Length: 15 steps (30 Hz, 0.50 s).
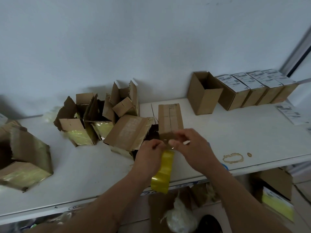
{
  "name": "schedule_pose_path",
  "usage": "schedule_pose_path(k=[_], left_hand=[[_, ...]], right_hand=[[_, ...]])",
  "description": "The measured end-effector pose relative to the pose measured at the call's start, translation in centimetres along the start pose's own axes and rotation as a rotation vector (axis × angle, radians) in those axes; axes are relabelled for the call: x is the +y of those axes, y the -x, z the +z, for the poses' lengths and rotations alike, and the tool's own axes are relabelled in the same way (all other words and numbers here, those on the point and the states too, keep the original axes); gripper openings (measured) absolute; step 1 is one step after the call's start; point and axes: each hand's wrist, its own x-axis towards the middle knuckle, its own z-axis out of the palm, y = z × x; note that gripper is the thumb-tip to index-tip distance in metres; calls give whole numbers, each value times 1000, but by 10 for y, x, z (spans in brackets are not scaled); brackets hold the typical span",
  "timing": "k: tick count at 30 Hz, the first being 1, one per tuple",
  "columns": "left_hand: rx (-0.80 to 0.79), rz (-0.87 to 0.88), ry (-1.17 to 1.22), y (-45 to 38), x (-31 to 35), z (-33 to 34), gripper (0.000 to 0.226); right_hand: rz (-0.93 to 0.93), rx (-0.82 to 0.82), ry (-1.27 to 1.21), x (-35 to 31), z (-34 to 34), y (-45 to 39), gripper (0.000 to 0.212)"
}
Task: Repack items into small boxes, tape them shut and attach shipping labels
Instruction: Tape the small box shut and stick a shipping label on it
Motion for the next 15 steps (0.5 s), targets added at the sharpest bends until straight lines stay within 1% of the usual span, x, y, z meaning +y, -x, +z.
schedule_pose_path(k=[2, 4, 6, 9, 11, 13, 15], left_hand=[[26, 17, 30, 2, -1, 3, 14], [37, 38, 34, 5, -1, 4, 12], [41, 49, 44, 6, -2, 4, 11], [36, 56, 39, 7, -3, 3, 10], [31, 68, 36, 7, -4, 3, 11], [44, 92, 38, 7, -5, 5, 14], [75, 123, 26, 8, -7, 6, 11]], right_hand=[[84, -103, -25, 5, 8, 7, 37], [128, -129, -83, 9, 14, 8, 37], [174, -114, -156, 9, 16, 8, 28], [210, -44, -236, 9, 20, 8, 3], [235, -13, -276, 10, 24, 8, 10], [272, -12, -305, 11, 28, 8, 13], [310, -8, -366, 13, 32, 7, 15]])
